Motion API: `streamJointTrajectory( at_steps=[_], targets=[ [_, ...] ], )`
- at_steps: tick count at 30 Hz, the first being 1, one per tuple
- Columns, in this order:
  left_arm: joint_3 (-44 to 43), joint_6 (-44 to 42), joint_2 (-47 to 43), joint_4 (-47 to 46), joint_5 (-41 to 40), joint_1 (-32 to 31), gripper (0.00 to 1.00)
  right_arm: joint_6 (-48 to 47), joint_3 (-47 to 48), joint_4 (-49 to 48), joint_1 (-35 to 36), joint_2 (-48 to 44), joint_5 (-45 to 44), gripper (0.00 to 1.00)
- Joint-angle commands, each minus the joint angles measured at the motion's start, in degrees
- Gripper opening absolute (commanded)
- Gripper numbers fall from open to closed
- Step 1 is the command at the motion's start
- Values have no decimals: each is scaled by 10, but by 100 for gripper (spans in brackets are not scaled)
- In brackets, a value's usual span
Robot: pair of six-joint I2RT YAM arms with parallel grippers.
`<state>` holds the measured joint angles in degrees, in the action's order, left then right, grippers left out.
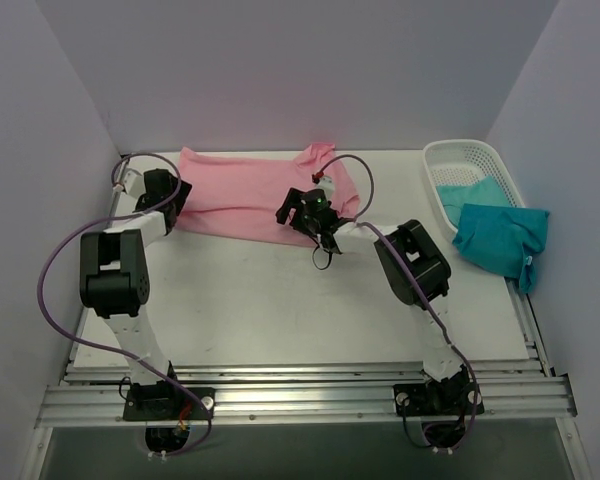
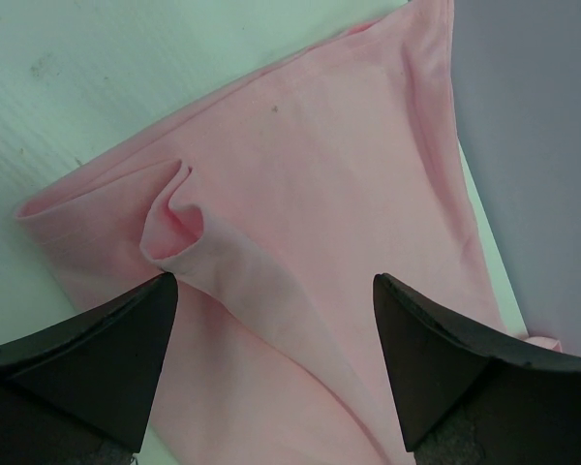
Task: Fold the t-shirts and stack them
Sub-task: Fold the flattened tshirt in 1/3 of the way
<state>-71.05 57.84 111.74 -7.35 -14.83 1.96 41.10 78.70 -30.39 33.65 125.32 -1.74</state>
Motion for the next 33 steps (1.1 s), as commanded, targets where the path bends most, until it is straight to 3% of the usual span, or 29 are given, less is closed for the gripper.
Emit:
streamJointTrajectory(
  at_steps=[1,6,16,22,29,33],
  targets=[
    [-28,-6,22,-18,-6,0,91,-1,12,14,-7,20,8,75],
    [-40,-6,37,-22,-7,-1,91,-1,17,14,-11,30,11,75],
    [-145,8,121,-18,-7,-2,90,-11,19,13,-21,34,11,75],
    [-268,11,197,-3,-5,0,90,-17,18,9,-31,34,33,75],
    [-481,3,306,65,10,3,90,-24,12,-11,-37,18,44,75],
    [-515,-20,279,73,-9,1,90,-33,32,0,-39,5,35,75]
  ],
)
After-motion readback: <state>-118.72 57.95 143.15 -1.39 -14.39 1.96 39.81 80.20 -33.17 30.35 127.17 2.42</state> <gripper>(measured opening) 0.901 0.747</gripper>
